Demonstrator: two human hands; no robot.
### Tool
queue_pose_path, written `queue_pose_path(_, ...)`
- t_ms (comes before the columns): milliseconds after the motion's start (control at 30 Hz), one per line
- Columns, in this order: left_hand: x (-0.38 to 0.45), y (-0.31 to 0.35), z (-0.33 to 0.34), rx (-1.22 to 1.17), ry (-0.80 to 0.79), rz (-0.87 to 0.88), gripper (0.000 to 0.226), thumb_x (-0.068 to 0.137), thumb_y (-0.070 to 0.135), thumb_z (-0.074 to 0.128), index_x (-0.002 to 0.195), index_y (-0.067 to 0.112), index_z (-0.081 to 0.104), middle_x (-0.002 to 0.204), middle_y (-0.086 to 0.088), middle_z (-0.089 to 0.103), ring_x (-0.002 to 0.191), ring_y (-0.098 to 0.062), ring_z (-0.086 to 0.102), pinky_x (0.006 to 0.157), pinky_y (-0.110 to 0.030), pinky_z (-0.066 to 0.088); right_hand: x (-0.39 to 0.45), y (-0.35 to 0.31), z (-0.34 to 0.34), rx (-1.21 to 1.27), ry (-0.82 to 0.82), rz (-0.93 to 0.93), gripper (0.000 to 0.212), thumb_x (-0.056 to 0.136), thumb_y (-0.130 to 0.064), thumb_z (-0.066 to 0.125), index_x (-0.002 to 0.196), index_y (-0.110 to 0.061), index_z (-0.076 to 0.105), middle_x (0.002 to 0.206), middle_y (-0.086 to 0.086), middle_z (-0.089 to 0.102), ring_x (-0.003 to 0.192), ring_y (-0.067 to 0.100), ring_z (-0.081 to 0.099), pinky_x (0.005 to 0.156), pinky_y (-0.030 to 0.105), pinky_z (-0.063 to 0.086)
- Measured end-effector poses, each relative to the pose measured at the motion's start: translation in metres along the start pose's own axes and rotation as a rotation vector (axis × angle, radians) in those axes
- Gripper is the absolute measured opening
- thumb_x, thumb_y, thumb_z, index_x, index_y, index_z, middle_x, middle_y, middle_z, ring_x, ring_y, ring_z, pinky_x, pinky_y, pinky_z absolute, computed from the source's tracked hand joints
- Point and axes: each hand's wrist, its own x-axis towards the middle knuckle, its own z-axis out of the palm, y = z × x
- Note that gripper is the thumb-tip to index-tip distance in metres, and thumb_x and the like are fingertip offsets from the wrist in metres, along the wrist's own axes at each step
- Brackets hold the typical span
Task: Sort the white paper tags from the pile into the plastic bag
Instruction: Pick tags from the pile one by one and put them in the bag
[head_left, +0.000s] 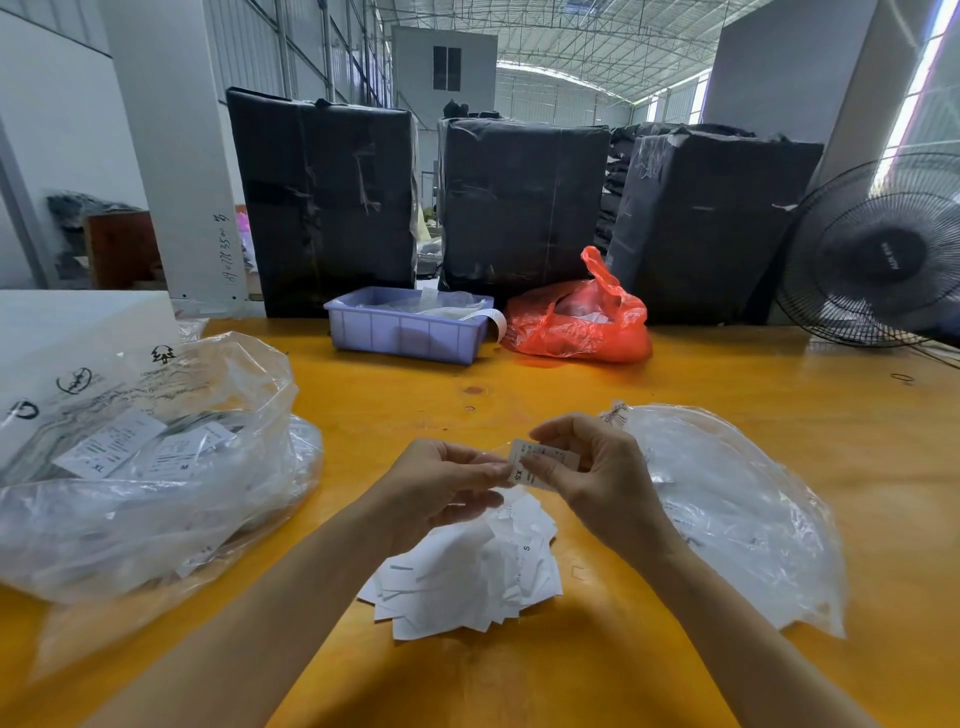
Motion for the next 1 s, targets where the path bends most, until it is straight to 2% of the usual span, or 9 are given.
queue_pose_path(67, 0.0008, -0.0005, -0.0011, 0.006, 0.015, 0.005, 0.008, 0.076, 0.013, 0.074, 0.083, 0.01, 0.074, 0.072, -0.003, 0.073, 0.061, -0.009, 0.067, 0.056, -0.018, 0.052, -0.0003, -0.0001, 0.0002, -0.015, -0.067, 0.023, 0.019, 0.077, -0.009, 0.076, 0.085, -0.023, 0.065, 0.082, -0.002, 0.068, 0.077, 0.014, 0.068, 0.067, 0.035, 0.058)
queue_pose_path(167, 0.001, -0.0014, -0.0011, 0.014, 0.017, 0.015, 0.01, 0.076, 0.012, 0.074, 0.086, 0.008, 0.074, 0.075, -0.006, 0.073, 0.062, -0.009, 0.067, 0.058, -0.019, 0.053, -0.0018, -0.0001, 0.0003, -0.017, -0.144, 0.037, 0.012, 0.076, -0.014, 0.078, 0.079, -0.019, 0.067, 0.074, 0.0, 0.066, 0.066, 0.012, 0.063, 0.059, 0.033, 0.054)
queue_pose_path(267, -0.0003, -0.0013, 0.0006, 0.012, 0.01, 0.039, 0.011, 0.075, 0.012, 0.075, 0.084, 0.008, 0.075, 0.073, -0.006, 0.073, 0.063, -0.009, 0.068, 0.057, -0.017, 0.052, -0.0031, -0.002, 0.0, -0.015, -0.184, 0.035, 0.009, 0.076, -0.016, 0.078, 0.078, -0.016, 0.069, 0.073, 0.004, 0.067, 0.065, 0.019, 0.063, 0.058, 0.033, 0.052)
queue_pose_path(433, -0.0012, 0.0001, 0.0028, -0.023, 0.064, 0.052, 0.021, 0.06, 0.029, 0.076, 0.074, 0.014, 0.075, 0.071, -0.002, 0.073, 0.057, -0.004, 0.065, 0.054, -0.015, 0.052, -0.0007, -0.0055, -0.0012, 0.051, -0.049, 0.036, 0.017, 0.079, -0.005, 0.073, 0.073, -0.02, 0.066, 0.074, 0.002, 0.065, 0.071, 0.018, 0.063, 0.064, 0.033, 0.053)
queue_pose_path(500, -0.0007, 0.0001, 0.002, -0.037, 0.069, 0.055, 0.018, 0.06, 0.028, 0.076, 0.072, 0.015, 0.074, 0.071, -0.001, 0.073, 0.056, -0.004, 0.064, 0.055, -0.014, 0.052, 0.0, -0.0065, -0.0022, 0.114, 0.017, 0.037, 0.019, 0.08, -0.003, 0.071, 0.073, -0.02, 0.065, 0.072, -0.003, 0.065, 0.069, 0.007, 0.063, 0.062, 0.023, 0.054)
queue_pose_path(600, -0.0008, 0.0002, 0.0016, -0.033, 0.056, 0.056, 0.016, 0.058, 0.028, 0.077, 0.068, 0.016, 0.076, 0.074, -0.001, 0.074, 0.057, -0.005, 0.064, 0.056, -0.014, 0.052, 0.0004, -0.008, -0.0036, 0.146, 0.075, 0.011, 0.022, 0.08, -0.001, 0.07, 0.075, -0.021, 0.064, 0.074, -0.007, 0.065, 0.07, 0.001, 0.064, 0.062, 0.013, 0.05)
queue_pose_path(700, -0.0004, 0.0005, 0.0017, -0.019, 0.046, 0.052, 0.013, 0.058, 0.029, 0.077, 0.065, 0.019, 0.077, 0.077, -0.001, 0.075, 0.059, -0.005, 0.065, 0.056, -0.015, 0.053, 0.0003, -0.0074, -0.0032, 0.115, 0.092, -0.007, 0.022, 0.08, -0.002, 0.07, 0.076, -0.022, 0.063, 0.076, -0.006, 0.065, 0.073, 0.001, 0.065, 0.063, 0.013, 0.051)
queue_pose_path(1000, -0.0005, 0.0002, 0.0023, -0.002, 0.024, 0.045, 0.013, 0.07, 0.026, 0.075, 0.078, 0.015, 0.076, 0.083, -0.003, 0.075, 0.06, -0.006, 0.066, 0.054, -0.015, 0.05, 0.0005, -0.0035, -0.0008, 0.067, 0.059, -0.012, 0.02, 0.08, -0.004, 0.072, 0.075, -0.022, 0.064, 0.073, -0.007, 0.066, 0.072, 0.004, 0.065, 0.063, 0.016, 0.052)
